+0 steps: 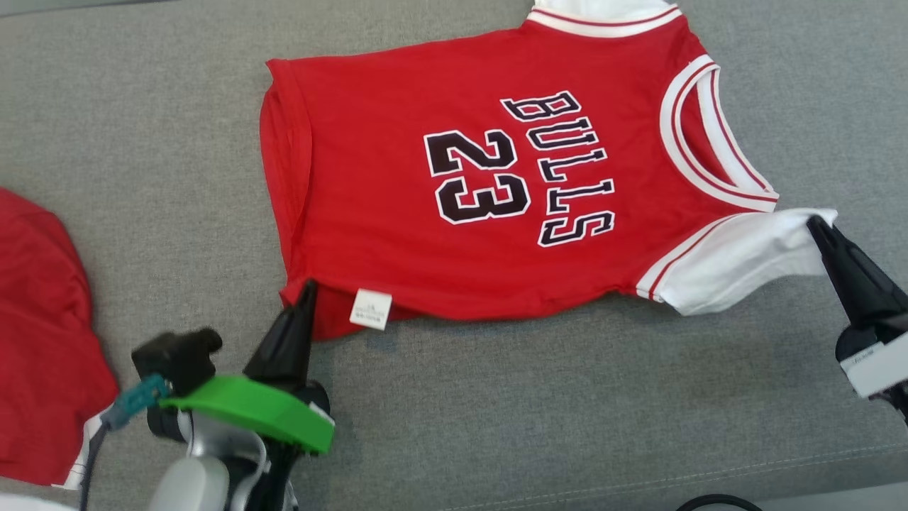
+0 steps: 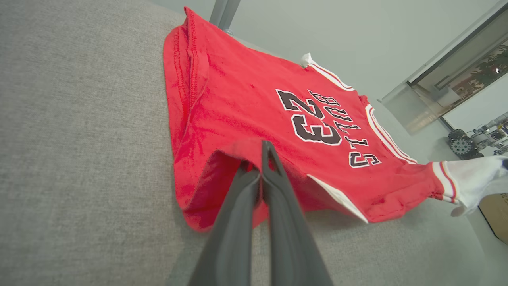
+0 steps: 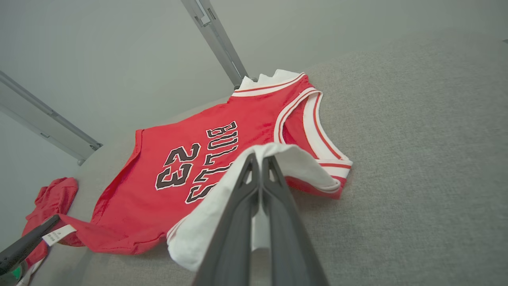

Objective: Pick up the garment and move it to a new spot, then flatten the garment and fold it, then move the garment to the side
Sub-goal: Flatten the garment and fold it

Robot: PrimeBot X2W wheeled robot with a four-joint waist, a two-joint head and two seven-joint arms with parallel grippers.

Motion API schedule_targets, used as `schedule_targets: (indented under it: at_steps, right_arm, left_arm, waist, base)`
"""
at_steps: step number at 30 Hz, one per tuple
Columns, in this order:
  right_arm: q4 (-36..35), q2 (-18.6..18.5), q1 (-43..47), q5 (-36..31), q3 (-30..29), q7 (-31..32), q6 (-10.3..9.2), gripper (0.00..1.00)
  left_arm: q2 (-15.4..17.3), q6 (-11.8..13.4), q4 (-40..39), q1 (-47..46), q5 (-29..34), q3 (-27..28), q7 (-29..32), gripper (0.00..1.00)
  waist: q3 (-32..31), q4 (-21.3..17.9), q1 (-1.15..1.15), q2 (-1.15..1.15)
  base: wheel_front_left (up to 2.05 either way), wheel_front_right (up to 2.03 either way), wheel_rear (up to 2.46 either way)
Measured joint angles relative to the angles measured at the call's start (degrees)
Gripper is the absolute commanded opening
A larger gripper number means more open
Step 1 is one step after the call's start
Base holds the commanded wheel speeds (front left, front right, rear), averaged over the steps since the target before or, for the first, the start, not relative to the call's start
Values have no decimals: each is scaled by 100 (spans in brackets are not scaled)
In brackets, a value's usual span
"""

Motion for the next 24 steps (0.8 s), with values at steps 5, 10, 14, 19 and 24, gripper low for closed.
schedule_targets:
  at_steps: [5,10,14,19,24]
  right_arm:
    - [668,130,-1319,-274,170,757,-1,0]
    - [1491,478,-2552,-519,397,1277,-1,0]
    - [2081,681,-3262,-764,682,1518,-1,0]
    - [2629,832,-3857,-951,1006,1532,-1,0]
    - [3062,892,-4141,-1104,1276,1335,0,100]
  left_arm:
    - [132,231,133,-1410,-18,86,813,0]
    - [164,452,1070,-2378,36,116,1225,0]
    - [179,525,1768,-2903,183,82,1256,0]
    - [181,550,2279,-3153,298,33,1151,0]
    - [236,506,2454,-3150,318,-7,1088,0]
  waist:
    - [422,34,0,0]
    - [801,110,0,0]
    - [1018,160,0,0]
    - [1123,168,1,0]
    - [1019,141,0,0]
  base:
    - [0,0,0]
    - [0,0,0]
    - [0,0,0]
    - [0,0,0]
    - [0,0,0]
